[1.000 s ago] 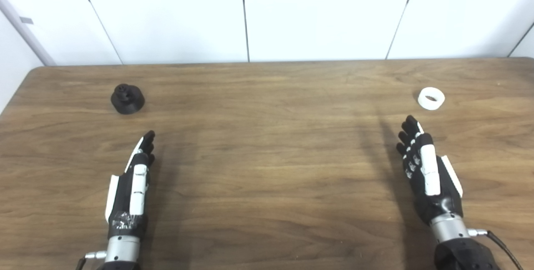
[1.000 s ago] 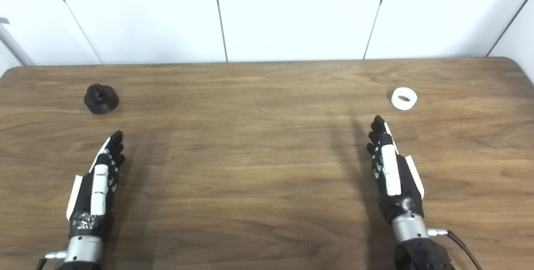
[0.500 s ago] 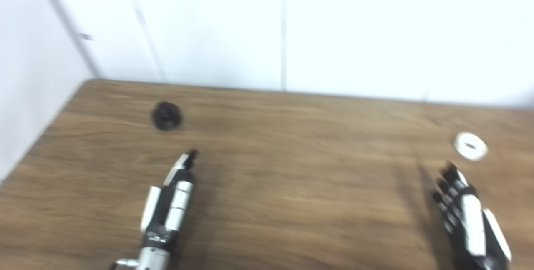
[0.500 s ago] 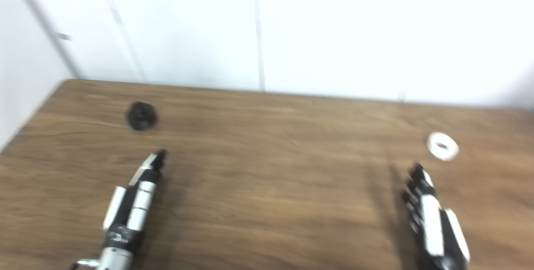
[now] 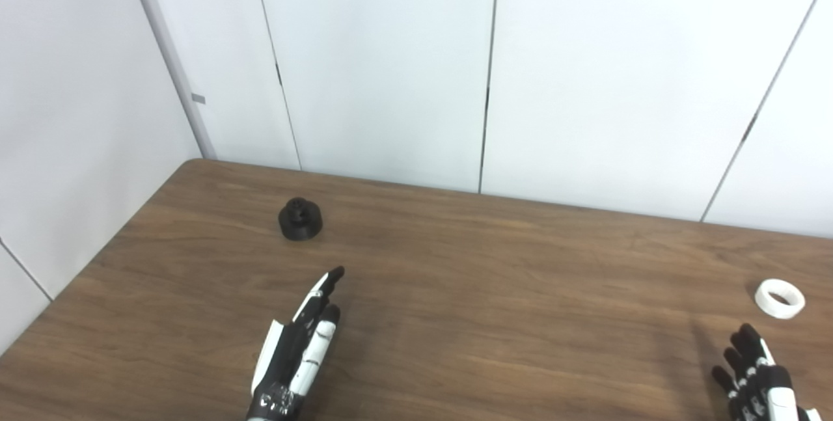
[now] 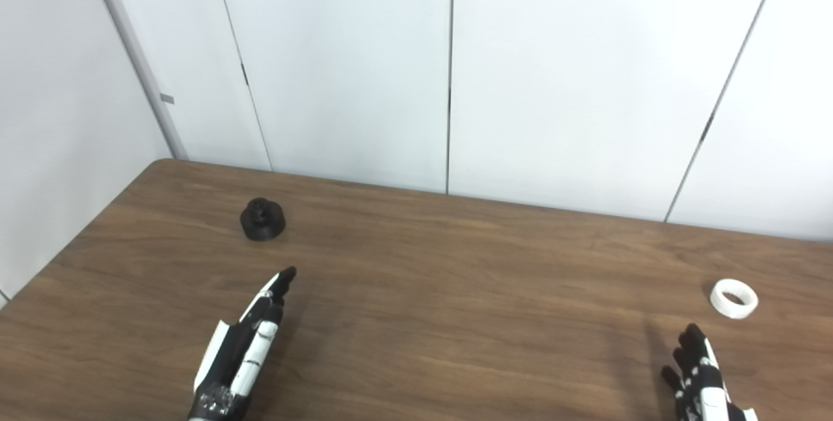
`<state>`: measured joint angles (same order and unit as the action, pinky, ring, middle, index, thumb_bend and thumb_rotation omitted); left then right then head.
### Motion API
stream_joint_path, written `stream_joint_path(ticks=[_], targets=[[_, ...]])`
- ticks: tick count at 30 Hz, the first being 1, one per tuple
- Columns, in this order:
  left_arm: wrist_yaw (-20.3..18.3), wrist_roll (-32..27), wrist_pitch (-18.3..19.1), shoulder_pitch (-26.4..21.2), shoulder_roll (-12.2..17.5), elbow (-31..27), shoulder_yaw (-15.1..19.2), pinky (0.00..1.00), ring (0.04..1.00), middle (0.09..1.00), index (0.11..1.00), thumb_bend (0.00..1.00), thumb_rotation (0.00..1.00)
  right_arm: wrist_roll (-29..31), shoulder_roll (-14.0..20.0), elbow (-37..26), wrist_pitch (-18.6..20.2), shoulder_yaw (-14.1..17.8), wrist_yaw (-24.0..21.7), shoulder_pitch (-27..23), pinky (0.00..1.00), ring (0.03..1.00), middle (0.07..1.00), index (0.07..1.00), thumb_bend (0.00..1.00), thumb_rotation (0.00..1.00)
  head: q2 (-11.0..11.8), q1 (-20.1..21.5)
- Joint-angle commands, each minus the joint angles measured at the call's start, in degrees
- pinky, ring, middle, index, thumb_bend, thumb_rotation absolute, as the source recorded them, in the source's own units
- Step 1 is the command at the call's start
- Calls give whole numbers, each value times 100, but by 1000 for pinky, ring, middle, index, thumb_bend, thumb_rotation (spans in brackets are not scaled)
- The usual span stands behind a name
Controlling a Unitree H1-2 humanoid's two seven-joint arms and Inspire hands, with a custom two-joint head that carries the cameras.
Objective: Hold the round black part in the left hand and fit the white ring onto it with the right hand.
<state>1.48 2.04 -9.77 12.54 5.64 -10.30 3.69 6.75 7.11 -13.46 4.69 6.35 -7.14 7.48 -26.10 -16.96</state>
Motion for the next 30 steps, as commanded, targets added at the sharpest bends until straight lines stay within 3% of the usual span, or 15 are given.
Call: stream_joint_path(ticks=[1,9,11,19,24,30], targets=[[57,-8,-211,22,-198,303,-64,1000,999,981,955,496,897,-13,43,14,-69,-18,24,-16,1000,1000,1000,1000,549,1000,-12,21],[166,359,-121,65,-165,202,-91,1000,991,986,968,550,763,61,27,47,-73,11,41,-24,1000,1000,1000,1000,598,1000,-76,109],[233,474,-18,78,-182,96,-56,993,984,980,967,558,660,46,22,15,-33,12,60,-21,1000,1000,1000,1000,587,1000,-76,109],[393,690,635,31,-74,-621,131,1000,981,971,956,774,423,-14,16,-28,-2,-8,95,10,1000,1000,1000,1000,566,1000,-108,157],[602,1203,1126,-188,54,-888,403,1000,988,941,922,899,395,-24,11,-11,15,-10,105,7,1000,1000,1000,1000,554,1000,-122,154],[652,1726,1618,-606,404,-825,696,988,975,949,911,921,393,-34,10,-1,3,-41,105,-1,1000,1000,1000,1000,525,1000,-115,155]])
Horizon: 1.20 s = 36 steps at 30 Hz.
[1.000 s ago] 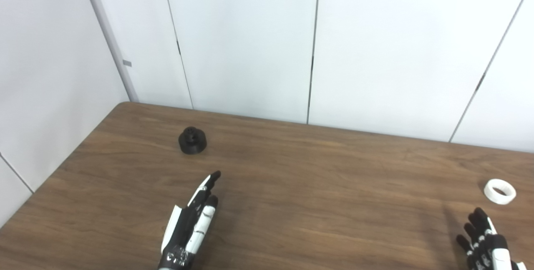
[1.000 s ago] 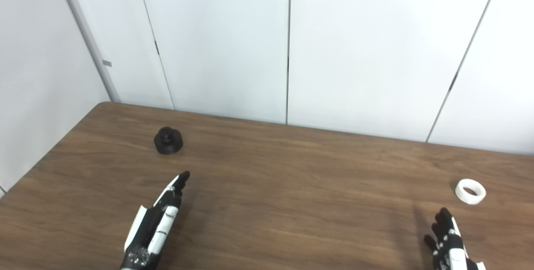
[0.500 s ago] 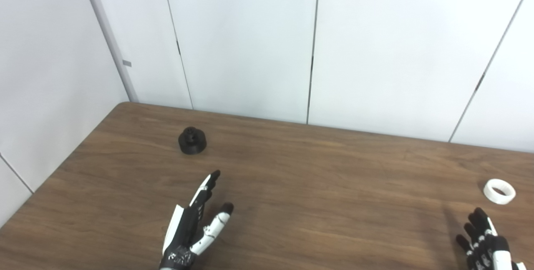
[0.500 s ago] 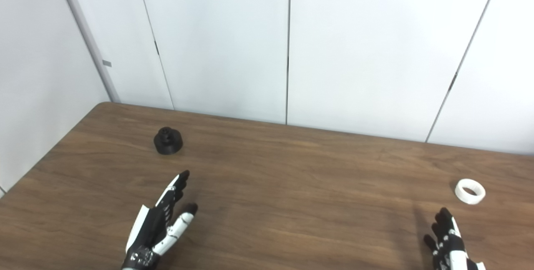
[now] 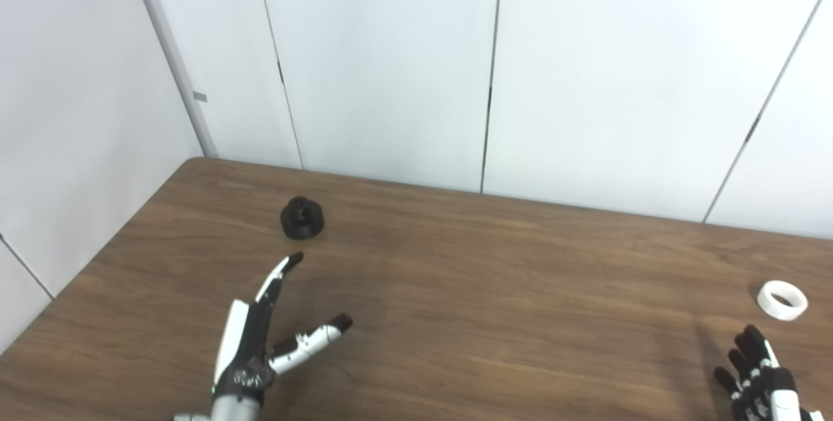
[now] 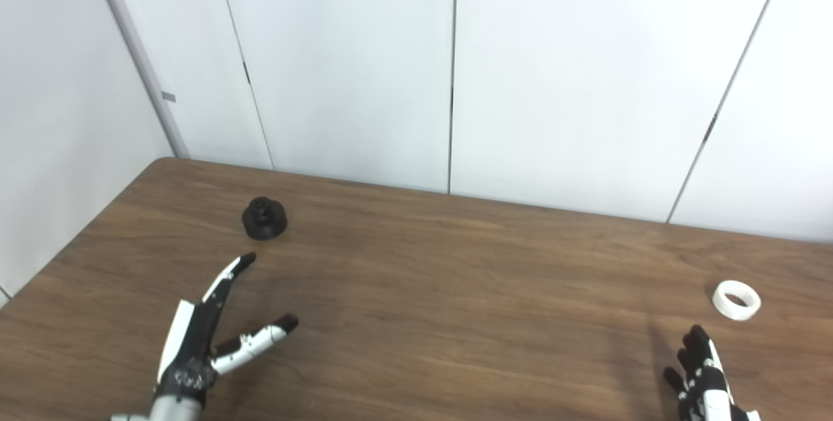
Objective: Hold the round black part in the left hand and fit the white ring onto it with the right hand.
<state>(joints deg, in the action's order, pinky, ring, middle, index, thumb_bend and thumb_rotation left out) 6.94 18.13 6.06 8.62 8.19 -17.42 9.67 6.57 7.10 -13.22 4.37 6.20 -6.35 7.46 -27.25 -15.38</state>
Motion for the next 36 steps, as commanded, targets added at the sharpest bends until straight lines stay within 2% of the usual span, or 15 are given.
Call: stream_joint_path(ticks=[1,6,12,19,28,36], targets=[[94,104,131,-300,192,-78,159,991,974,950,909,930,387,-34,8,-28,35,-33,39,-1,1000,1000,1000,1000,517,1000,-1,-4],[71,62,458,-687,458,213,415,999,982,953,901,926,378,-11,-30,-42,84,-41,80,-16,1000,1000,1000,1000,503,1000,9,-2],[140,211,461,-1062,925,871,533,1000,1000,956,886,915,372,36,-61,-86,119,-54,110,-27,1000,1000,1000,1000,479,1000,5,23],[435,449,422,-1487,1267,1678,491,1000,1000,962,876,934,358,34,-60,-105,97,-95,153,-32,1000,1000,1000,1000,458,1000,4,30],[670,749,296,-2227,1660,3039,128,1000,1000,949,864,975,348,-33,-93,-212,160,-158,232,-3,1000,1000,1000,1000,442,1000,0,73],[801,750,149,-2793,1792,3956,-219,1000,997,944,863,1000,384,-18,-93,-338,247,-197,252,44,1000,1000,1000,1000,402,1000,-27,109]])
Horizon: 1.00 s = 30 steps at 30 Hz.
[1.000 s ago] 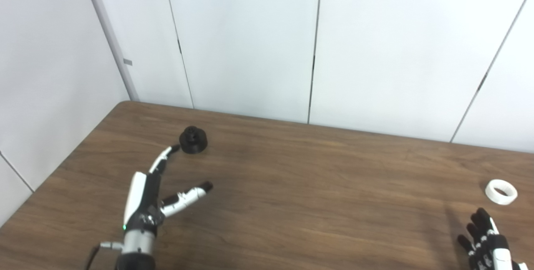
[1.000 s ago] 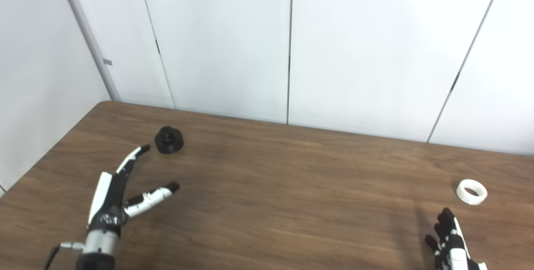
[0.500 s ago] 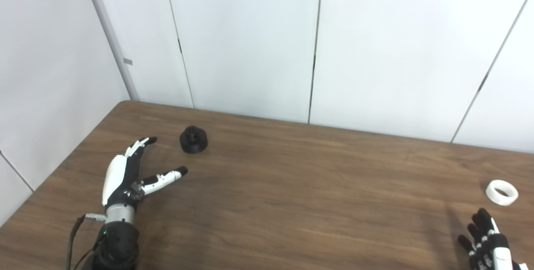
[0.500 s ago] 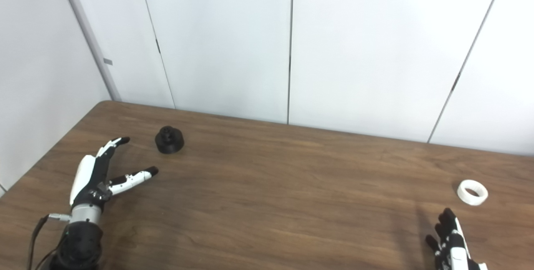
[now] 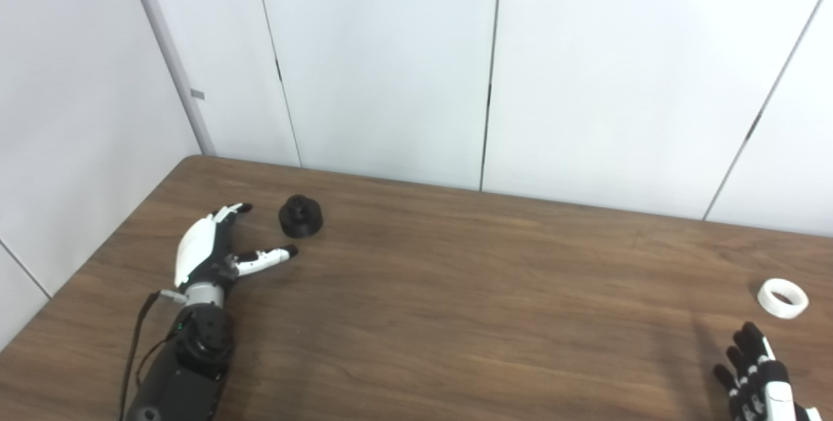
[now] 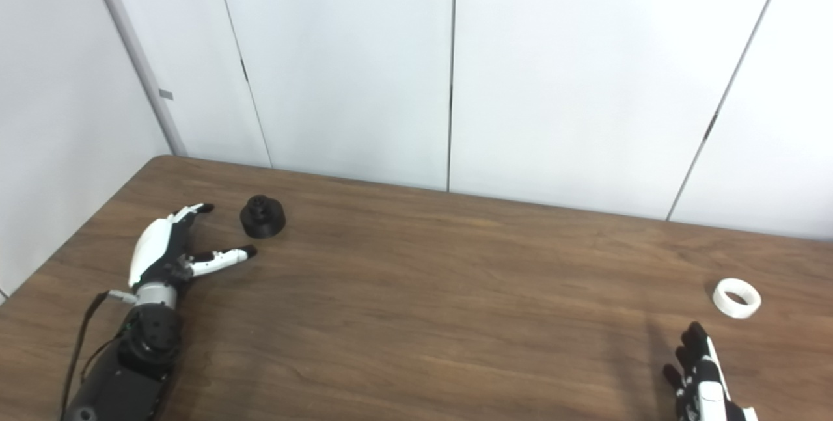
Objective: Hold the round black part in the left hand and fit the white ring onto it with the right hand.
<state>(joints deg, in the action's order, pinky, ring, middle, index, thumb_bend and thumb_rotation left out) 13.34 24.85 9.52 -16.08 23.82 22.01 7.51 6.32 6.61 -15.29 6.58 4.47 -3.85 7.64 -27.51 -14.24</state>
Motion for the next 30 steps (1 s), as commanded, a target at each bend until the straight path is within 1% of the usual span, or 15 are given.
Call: stream_joint_path(ticks=[1,4,9,12,15,23,30], targets=[[180,84,-207,-407,239,139,-52,1000,995,942,860,1000,395,4,-46,-146,26,-28,8,35,1000,1000,1000,1000,392,1000,-10,4],[271,132,-224,-630,246,495,-188,1000,994,938,849,1000,409,-28,-25,-186,33,-47,8,57,1000,1000,1000,1000,375,1000,-19,9],[350,112,-172,-887,221,871,-348,1000,999,946,846,1000,412,-11,-35,-199,32,-36,26,71,1000,1000,1000,1000,376,1000,-22,23],[371,121,-151,-981,199,941,-439,1000,1000,949,847,1000,421,-14,-35,-204,59,-27,42,64,1000,1000,1000,1000,379,1000,-21,6],[361,147,-52,-1089,171,988,-549,1000,1000,955,845,1000,403,-31,-37,-234,103,-40,52,63,1000,1000,1000,1000,362,1000,-21,6],[374,121,18,-1265,102,1189,-730,1000,1000,958,849,1000,403,-18,-32,-272,151,-48,64,68,1000,1000,1000,1000,349,1000,-23,45],[371,81,-19,-1405,73,1332,-884,1000,1000,958,833,1000,389,-7,-46,-354,223,-50,74,87,1000,1000,1000,1000,342,1000,-35,68]])
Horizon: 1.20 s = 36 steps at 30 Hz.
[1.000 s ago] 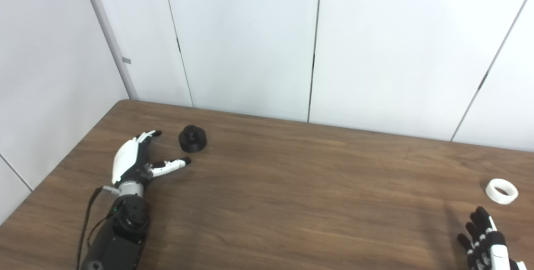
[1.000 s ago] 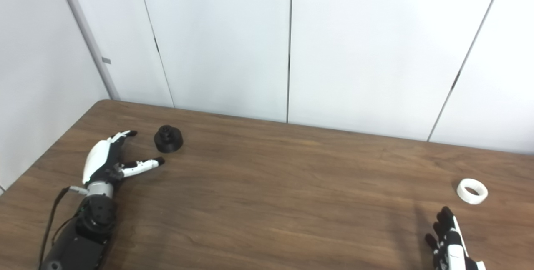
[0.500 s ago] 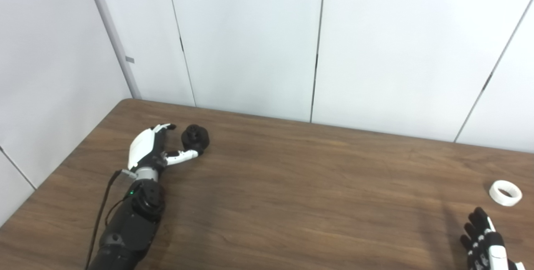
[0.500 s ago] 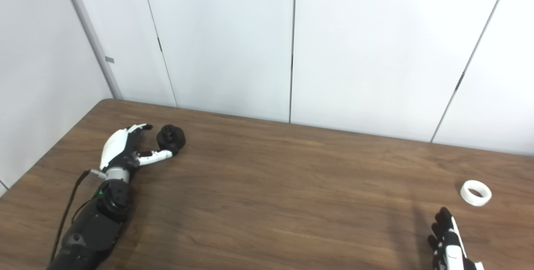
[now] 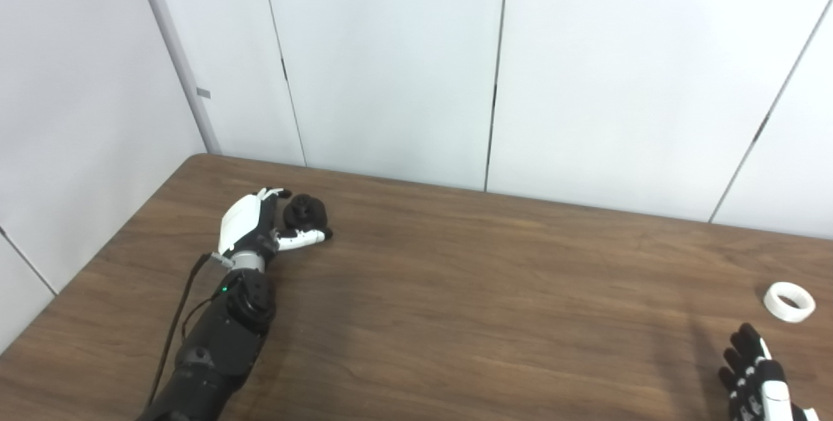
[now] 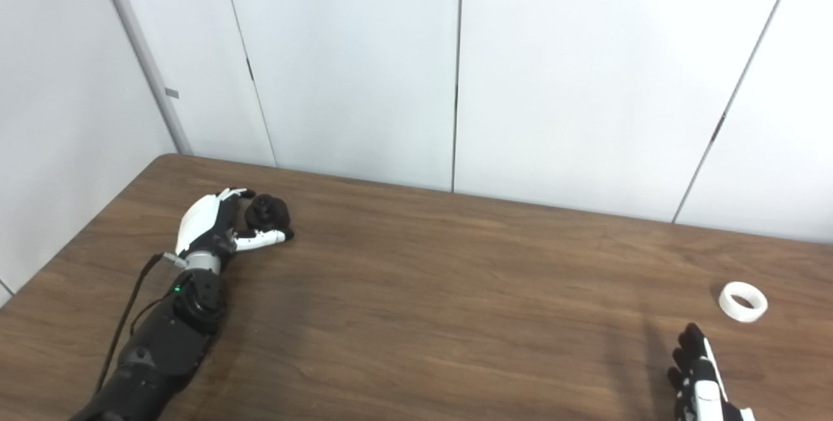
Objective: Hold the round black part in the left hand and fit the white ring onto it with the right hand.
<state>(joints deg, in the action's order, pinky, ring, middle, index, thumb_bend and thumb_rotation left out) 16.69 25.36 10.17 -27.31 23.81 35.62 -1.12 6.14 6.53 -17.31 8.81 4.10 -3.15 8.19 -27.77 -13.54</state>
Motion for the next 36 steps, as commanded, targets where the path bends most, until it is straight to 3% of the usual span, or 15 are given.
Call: stream_joint_path(ticks=[1,9,36], targets=[[36,30,-79,-297,72,-19,-40,1000,1000,958,831,1000,387,12,-39,-161,10,-12,4,34,1000,1000,1000,1000,342,1000,-8,-3],[148,-11,-159,-344,49,149,-80,1000,1000,943,789,1000,355,-6,-37,-225,57,-7,25,49,1000,1000,1000,1000,342,1000,-46,-11],[166,9,91,-342,147,289,-92,1000,996,918,721,924,315,190,10,-237,15,33,-34,57,1000,1000,1000,1000,305,1000,-104,-53]])
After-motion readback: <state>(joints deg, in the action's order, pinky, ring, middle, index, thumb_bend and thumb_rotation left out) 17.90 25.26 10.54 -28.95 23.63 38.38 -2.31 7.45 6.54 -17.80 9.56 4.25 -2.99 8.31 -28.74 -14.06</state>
